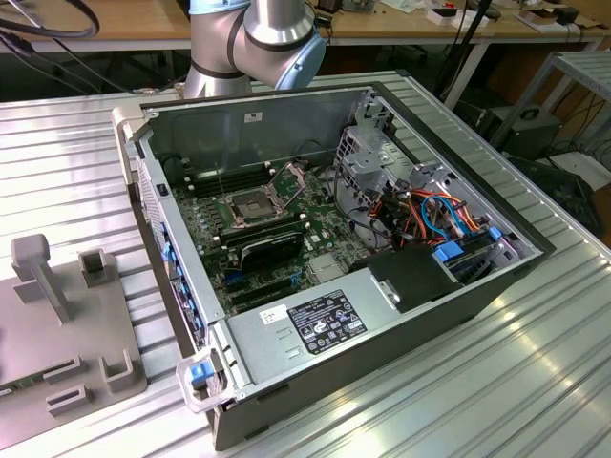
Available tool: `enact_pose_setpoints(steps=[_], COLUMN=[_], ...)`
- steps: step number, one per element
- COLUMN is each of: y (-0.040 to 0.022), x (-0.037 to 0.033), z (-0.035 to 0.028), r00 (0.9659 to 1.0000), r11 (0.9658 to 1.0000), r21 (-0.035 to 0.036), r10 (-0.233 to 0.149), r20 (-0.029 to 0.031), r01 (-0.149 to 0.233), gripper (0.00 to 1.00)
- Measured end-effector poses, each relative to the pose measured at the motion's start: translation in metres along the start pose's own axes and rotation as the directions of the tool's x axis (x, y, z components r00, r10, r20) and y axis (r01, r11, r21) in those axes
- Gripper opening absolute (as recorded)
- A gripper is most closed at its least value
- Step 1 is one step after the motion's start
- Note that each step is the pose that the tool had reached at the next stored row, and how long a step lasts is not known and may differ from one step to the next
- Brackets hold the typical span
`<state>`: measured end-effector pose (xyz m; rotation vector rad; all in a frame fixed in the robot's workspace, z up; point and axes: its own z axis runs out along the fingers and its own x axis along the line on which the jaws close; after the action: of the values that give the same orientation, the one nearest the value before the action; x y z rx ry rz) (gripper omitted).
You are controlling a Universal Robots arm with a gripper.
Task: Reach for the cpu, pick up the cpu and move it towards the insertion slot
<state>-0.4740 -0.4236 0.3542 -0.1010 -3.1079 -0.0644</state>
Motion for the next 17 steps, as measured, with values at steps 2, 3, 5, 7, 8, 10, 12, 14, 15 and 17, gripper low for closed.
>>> enact_pose_setpoints(steps=[2, 3, 5, 7, 8, 10, 12, 14, 15, 17], y=[-0.0001, -0.0002, -0.0003, -0.0003, -0.0004, -0.0005, -0.0007, -0.0007, -0.0008, -0.0009], x=[-0.0001, -0.0001, -0.0002, -0.0003, -0.0003, -0.0004, -0.0005, -0.0006, -0.0006, -0.0007], z=[0.0029, 0.0038, 0.0062, 0.0084, 0.0094, 0.0127, 0.0160, 0.0185, 0.0201, 0.0227], r00=[1.0000, 1.0000, 1.0000, 1.0000, 1.0000, 1.0000, 1.0000, 1.0000, 1.0000, 1.0000], r11=[1.0000, 1.0000, 1.0000, 1.0000, 1.0000, 1.0000, 1.0000, 1.0000, 1.0000, 1.0000], r21=[0.0000, 0.0000, 0.0000, 0.0001, 0.0000, 0.0000, 0.0000, 0.0000, 0.0000, 0.0001], r10=[0.000, -0.001, -0.001, -0.001, -0.001, -0.002, -0.002, -0.003, -0.003, -0.003], r20=[-0.0001, 0.0000, 0.0000, -0.0001, 0.0000, 0.0000, -0.0001, 0.0000, -0.0001, -0.0001], r01=[0.000, 0.001, 0.001, 0.001, 0.001, 0.002, 0.002, 0.003, 0.003, 0.003], gripper=[0.66, 0.66, 0.66, 0.66, 0.66, 0.66, 0.66, 0.66, 0.66, 0.66])
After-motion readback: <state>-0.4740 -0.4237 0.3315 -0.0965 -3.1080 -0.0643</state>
